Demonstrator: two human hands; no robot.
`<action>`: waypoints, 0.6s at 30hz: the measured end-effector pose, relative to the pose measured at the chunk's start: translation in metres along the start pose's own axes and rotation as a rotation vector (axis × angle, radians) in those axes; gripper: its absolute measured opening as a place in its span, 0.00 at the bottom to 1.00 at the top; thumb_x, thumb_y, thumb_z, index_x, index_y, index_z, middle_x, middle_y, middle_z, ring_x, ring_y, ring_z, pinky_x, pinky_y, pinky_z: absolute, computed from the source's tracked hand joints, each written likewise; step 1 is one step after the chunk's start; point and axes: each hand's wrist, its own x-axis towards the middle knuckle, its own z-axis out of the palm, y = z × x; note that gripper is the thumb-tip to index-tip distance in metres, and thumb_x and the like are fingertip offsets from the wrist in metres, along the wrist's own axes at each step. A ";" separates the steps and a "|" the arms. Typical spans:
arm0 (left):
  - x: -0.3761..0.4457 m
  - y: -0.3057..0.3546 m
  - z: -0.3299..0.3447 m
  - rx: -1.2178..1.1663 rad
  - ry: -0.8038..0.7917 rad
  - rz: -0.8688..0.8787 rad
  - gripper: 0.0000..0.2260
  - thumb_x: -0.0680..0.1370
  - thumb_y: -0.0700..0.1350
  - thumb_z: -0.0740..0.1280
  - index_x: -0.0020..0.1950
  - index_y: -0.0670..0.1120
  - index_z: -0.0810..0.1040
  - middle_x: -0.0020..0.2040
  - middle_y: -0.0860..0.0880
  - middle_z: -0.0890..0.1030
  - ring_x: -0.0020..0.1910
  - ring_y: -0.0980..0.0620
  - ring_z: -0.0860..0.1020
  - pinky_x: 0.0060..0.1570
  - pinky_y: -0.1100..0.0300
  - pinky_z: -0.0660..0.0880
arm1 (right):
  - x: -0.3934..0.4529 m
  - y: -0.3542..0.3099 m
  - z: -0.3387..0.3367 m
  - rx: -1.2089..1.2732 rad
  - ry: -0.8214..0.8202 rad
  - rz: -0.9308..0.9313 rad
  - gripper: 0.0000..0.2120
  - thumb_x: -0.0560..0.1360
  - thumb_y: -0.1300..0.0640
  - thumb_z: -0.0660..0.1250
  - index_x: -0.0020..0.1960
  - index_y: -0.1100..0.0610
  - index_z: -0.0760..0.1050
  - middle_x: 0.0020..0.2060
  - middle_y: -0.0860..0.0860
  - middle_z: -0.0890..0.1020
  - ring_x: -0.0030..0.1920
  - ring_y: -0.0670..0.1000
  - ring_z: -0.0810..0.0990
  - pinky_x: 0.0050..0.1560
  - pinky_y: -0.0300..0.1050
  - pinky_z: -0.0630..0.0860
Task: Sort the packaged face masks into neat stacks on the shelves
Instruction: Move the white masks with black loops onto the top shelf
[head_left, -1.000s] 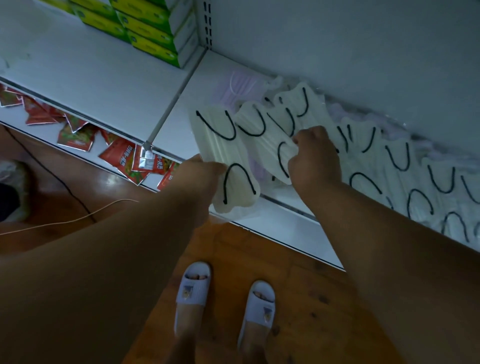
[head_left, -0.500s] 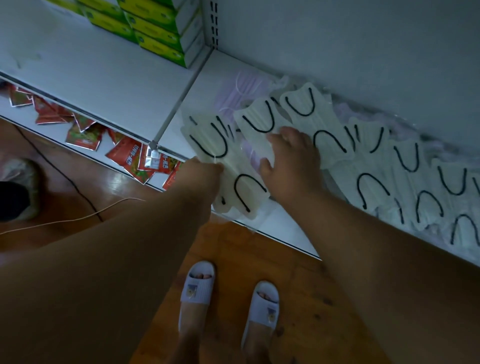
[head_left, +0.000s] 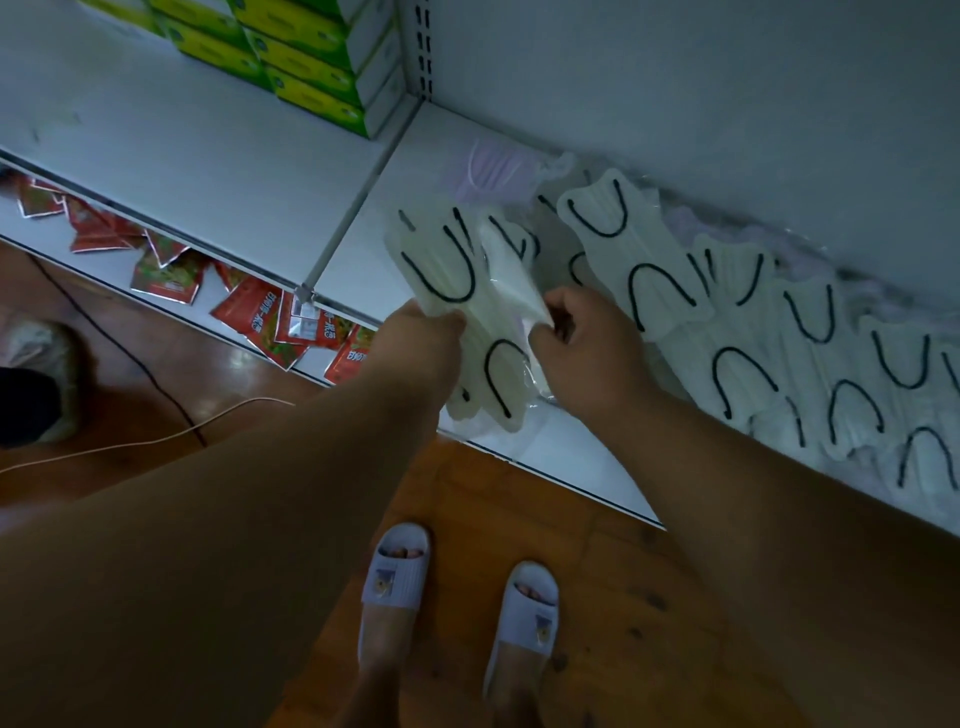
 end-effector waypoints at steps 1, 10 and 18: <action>-0.001 0.003 0.002 0.035 0.008 0.013 0.12 0.84 0.45 0.61 0.66 0.43 0.74 0.45 0.50 0.77 0.41 0.56 0.76 0.29 0.75 0.74 | -0.005 0.000 0.001 0.031 0.006 0.026 0.05 0.78 0.58 0.65 0.51 0.59 0.76 0.43 0.55 0.82 0.42 0.55 0.80 0.42 0.51 0.79; -0.006 0.011 0.010 0.012 -0.105 -0.035 0.29 0.77 0.63 0.63 0.69 0.44 0.70 0.61 0.39 0.78 0.57 0.40 0.80 0.57 0.47 0.78 | -0.010 0.011 0.013 -0.016 -0.118 -0.207 0.13 0.78 0.53 0.61 0.55 0.58 0.80 0.49 0.53 0.80 0.49 0.53 0.78 0.49 0.47 0.75; 0.003 -0.002 0.015 -0.096 -0.060 -0.109 0.13 0.80 0.42 0.67 0.63 0.42 0.75 0.61 0.40 0.79 0.58 0.38 0.79 0.61 0.46 0.76 | 0.013 0.037 -0.011 -0.495 0.057 -0.284 0.17 0.74 0.60 0.59 0.60 0.60 0.79 0.69 0.64 0.72 0.68 0.66 0.71 0.65 0.63 0.71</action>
